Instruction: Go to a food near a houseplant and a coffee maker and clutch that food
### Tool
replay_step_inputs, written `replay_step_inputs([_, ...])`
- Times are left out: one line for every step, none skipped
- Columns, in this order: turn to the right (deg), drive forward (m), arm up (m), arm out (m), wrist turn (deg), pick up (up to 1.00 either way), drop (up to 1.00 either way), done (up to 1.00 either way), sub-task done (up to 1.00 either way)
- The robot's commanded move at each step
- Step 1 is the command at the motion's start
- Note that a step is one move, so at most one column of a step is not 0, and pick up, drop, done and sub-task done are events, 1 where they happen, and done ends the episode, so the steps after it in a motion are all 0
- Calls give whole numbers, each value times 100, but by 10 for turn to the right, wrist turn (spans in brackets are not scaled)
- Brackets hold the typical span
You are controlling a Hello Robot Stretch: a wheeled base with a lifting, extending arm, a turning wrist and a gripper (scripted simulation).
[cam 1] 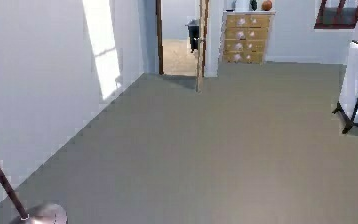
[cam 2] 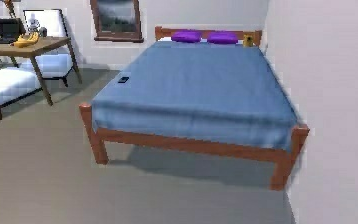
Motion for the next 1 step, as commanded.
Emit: replay_step_inputs([0,100,0,0,0,0,0,0,0])
